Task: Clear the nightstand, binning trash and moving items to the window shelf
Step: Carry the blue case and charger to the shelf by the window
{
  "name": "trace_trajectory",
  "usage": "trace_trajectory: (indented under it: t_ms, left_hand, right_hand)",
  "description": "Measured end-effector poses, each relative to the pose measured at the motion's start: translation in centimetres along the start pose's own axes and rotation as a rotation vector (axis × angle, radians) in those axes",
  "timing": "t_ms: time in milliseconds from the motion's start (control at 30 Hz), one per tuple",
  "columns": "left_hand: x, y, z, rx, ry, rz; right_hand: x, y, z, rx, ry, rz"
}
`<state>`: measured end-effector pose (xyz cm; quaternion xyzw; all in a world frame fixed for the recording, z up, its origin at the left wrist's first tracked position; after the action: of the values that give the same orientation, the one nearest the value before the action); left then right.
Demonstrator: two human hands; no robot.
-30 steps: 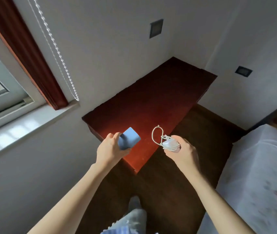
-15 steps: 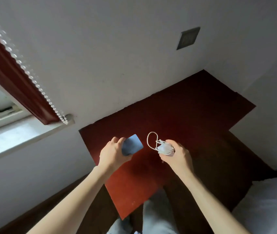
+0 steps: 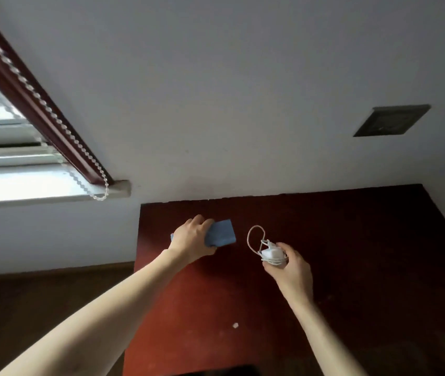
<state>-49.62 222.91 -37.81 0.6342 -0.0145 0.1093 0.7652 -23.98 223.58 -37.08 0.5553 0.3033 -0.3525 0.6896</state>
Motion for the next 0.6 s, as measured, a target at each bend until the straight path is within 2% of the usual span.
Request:
trace_trajectory:
  t_ms: [167, 333, 600]
  left_hand:
    - [0.6, -0.9, -1.4, 0.035, -0.056, -0.059]
    - [0.7, -1.7, -2.0, -0.039, -0.046, -0.114]
    - [-0.2, -3.3, -2.4, -0.124, -0.027, -0.151]
  right_hand:
    - [-0.5, 0.3, -2.0, 0.022, 0.038, -0.028]
    - [-0.6, -1.2, -3.1, -0.001, 0.081, 0.036]
    - [1.3, -1.6, -3.5, -0.011, 0.031, 0.055]
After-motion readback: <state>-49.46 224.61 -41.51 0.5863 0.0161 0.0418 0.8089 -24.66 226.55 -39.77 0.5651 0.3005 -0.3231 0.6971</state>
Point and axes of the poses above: each hand's wrist, its own z-axis away from the middle knuckle, its own y-axis out of the back of the hand, x = y × z, the point moved 5 cm from there along -z, towards the middle knuckle, and after that the axes turned 11 degrees about -z, right-handed, at the moved point
